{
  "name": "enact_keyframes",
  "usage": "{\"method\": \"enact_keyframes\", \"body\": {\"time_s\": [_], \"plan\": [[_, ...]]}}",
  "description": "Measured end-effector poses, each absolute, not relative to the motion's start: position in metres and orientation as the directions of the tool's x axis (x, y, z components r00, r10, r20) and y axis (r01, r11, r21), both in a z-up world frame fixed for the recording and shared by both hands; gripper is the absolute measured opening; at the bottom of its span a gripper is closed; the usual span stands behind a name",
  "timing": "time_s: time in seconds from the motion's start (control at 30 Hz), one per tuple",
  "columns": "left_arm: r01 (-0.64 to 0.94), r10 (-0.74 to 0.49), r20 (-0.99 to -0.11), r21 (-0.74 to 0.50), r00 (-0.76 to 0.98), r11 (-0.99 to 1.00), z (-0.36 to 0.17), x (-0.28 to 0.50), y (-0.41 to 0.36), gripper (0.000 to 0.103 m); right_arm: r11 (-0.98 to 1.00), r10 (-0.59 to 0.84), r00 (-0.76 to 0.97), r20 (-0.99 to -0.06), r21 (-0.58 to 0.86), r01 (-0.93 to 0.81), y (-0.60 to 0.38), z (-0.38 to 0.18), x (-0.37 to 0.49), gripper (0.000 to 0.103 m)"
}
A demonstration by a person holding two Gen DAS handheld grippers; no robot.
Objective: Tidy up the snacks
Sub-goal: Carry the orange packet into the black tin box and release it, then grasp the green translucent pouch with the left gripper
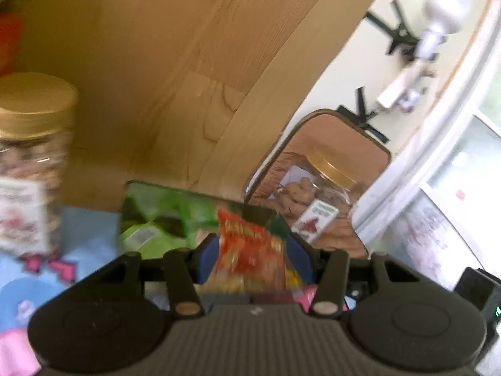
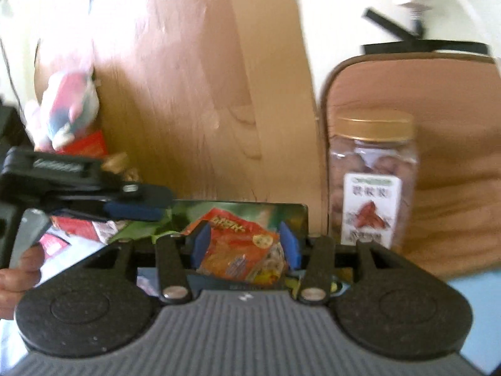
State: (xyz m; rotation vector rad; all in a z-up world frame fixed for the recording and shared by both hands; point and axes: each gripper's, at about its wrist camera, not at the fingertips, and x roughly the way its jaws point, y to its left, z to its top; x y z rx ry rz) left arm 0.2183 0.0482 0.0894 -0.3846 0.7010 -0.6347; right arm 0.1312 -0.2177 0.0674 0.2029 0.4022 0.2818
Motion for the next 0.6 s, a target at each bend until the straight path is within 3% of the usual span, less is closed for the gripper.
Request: {"method": "enact_keyframes", "body": {"time_s": [0.1,0.23,0.3,0.37,0.4,0.5,0.6], "plan": [[0.379,-0.606,-0.503,-0.485,0.616,0.788,0.081,0.176,0.081,0.055,0.896,0.416,0.838,-0.352,0.317,-0.312,-0.211,0.060,0.104,0.052],[0.281,-0.570,-0.558,-0.520,0.604,0.807,0.051,0.133,0.120,0.055,0.821,0.571,0.704,-0.423,0.308,-0.480,-0.167,0.039,0.083,0.052],[0.234,-0.563,-0.579,-0.545,0.590,0.805,0.034,0.116,0.133,0.055,0.808,0.584,0.658,-0.475,0.256,-0.531,-0.139,0.028,0.082,0.052],[0.197,-0.563,-0.586,-0.570,0.582,0.797,0.021,0.106,0.141,0.064,0.783,0.605,0.613,-0.508,0.238,-0.575,-0.119,0.020,0.084,0.052],[0.183,-0.568,-0.584,-0.586,0.580,0.790,0.016,0.103,0.143,0.070,0.772,0.611,0.593,-0.525,0.229,-0.593,-0.110,0.017,0.089,0.055],[0.160,-0.597,-0.569,-0.634,0.565,0.756,0.002,0.101,0.147,0.071,0.767,0.596,0.571,-0.565,0.192,-0.612,-0.090,0.010,0.094,0.065],[0.173,-0.607,-0.540,-0.647,0.583,0.742,-0.002,0.097,0.145,0.076,0.764,0.592,0.567,-0.573,0.176,-0.620,-0.079,0.008,0.098,0.068]]}}
